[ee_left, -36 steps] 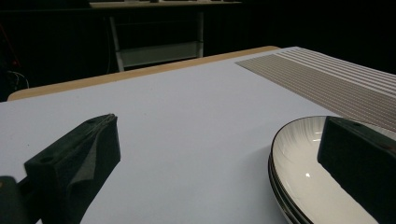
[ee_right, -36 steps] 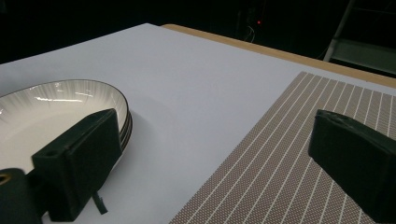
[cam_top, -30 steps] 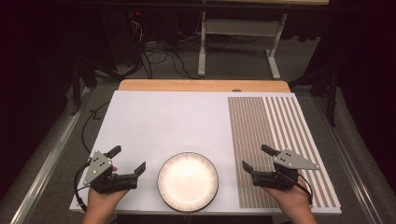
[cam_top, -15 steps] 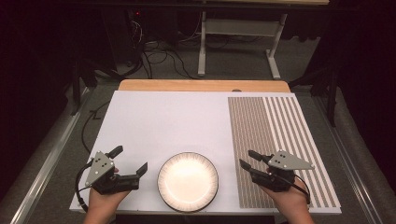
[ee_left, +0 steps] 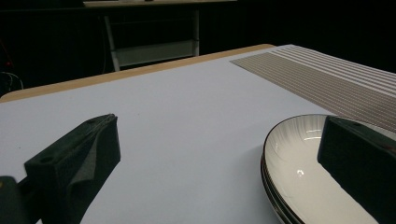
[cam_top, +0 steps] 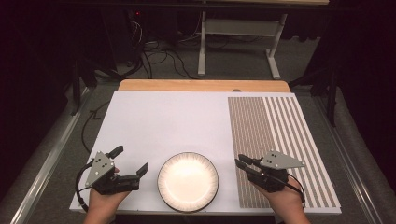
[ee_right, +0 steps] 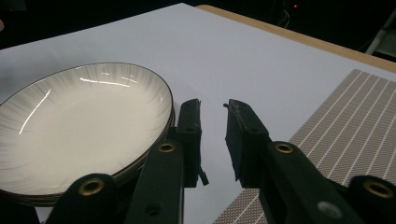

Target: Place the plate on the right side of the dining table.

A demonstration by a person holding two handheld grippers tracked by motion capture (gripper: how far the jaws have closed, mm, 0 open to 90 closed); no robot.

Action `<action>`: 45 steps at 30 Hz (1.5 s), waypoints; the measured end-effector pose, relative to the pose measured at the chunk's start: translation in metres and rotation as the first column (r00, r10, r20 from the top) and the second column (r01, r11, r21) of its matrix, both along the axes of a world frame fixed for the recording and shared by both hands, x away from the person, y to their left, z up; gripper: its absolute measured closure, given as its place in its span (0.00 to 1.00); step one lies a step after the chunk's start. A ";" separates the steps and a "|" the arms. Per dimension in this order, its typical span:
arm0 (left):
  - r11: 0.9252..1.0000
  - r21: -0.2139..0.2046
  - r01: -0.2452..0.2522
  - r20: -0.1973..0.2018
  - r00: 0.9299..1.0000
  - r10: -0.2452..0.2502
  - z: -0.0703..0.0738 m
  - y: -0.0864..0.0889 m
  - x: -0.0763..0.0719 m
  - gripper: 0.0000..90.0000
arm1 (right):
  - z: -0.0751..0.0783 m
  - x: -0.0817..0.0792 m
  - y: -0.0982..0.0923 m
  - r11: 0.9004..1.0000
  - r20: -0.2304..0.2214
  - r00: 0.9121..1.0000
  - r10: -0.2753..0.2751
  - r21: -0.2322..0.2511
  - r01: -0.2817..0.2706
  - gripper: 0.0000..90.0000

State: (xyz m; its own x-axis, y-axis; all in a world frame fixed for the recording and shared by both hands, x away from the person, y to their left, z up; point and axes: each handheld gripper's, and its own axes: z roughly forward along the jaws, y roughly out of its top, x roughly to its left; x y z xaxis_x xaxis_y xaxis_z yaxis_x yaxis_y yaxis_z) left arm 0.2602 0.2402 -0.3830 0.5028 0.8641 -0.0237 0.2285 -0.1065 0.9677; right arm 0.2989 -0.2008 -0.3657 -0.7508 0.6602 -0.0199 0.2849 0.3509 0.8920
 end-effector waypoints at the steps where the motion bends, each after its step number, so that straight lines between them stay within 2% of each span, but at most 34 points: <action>1: 1.000 0.000 0.001 0.000 1.000 -0.001 0.000 0.000 0.000 0.00 | 0.000 0.000 0.001 1.000 -0.002 1.000 0.005 -0.004 -0.005 0.89; 8: 1.000 -0.002 0.003 0.001 1.000 -0.003 0.000 0.000 0.000 0.00 | -0.004 -0.003 0.012 0.997 -0.021 0.998 0.061 -0.046 -0.061 0.99; 18: 1.000 -0.003 0.006 0.001 1.000 -0.006 0.000 0.000 0.000 0.00 | -0.013 -0.009 0.029 0.987 -0.055 0.991 0.124 -0.101 -0.129 1.00; 29: 1.000 -0.002 0.007 0.004 1.000 -0.007 0.000 0.000 -0.001 0.00 | -0.020 -0.012 0.039 0.977 -0.082 0.985 0.153 -0.138 -0.163 1.00; 45: 1.000 -0.004 0.007 0.006 1.000 -0.007 0.001 0.000 -0.001 0.00 | -0.025 -0.012 0.045 0.963 -0.107 0.978 0.179 -0.183 -0.196 1.00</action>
State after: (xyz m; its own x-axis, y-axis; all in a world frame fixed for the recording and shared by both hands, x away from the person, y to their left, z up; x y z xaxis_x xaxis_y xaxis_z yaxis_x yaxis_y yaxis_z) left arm 0.2591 0.2404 -0.3825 0.5087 0.8606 -0.0242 0.2218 -0.1038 0.9696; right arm 0.2864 -0.1562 -0.3910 -0.8654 0.4975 -0.0599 0.2726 0.5677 0.7768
